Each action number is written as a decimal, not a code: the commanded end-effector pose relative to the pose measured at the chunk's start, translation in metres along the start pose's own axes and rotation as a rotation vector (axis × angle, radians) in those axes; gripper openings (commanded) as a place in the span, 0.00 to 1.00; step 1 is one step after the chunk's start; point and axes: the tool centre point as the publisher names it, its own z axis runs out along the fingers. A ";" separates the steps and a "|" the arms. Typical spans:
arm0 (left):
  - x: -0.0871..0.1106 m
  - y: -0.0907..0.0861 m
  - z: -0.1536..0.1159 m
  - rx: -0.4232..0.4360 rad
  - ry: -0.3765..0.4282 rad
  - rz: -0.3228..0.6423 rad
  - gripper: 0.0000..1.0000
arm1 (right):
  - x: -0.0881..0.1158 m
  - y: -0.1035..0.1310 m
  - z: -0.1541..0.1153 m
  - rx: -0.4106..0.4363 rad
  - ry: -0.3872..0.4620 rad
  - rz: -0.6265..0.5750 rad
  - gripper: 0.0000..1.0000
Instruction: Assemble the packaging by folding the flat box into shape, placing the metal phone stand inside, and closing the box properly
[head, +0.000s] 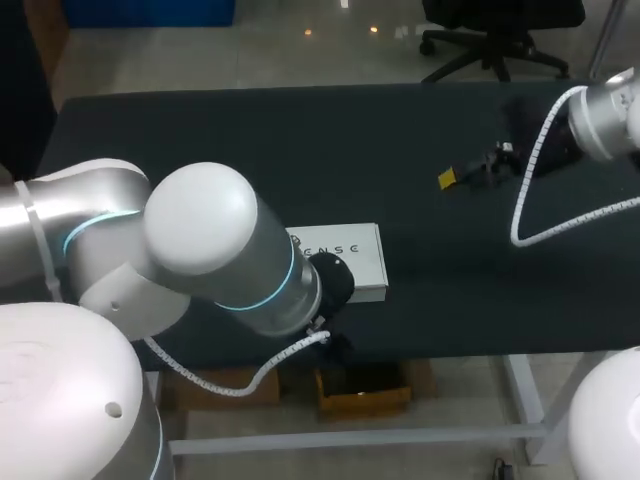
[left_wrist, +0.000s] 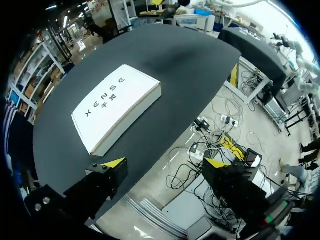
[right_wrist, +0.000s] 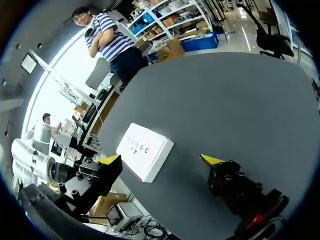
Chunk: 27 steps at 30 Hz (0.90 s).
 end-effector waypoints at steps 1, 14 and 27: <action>0.006 -0.013 0.025 -0.124 -0.003 -0.012 1.00 | 0.002 -0.004 -0.001 -0.047 -0.001 -0.001 1.00; 0.006 -0.013 0.025 -0.124 -0.003 -0.012 1.00 | 0.002 -0.004 -0.001 -0.047 -0.001 -0.001 1.00; 0.005 -0.013 0.031 -0.114 0.008 -0.076 1.00 | -0.011 0.002 -0.011 -0.198 -0.016 -0.094 1.00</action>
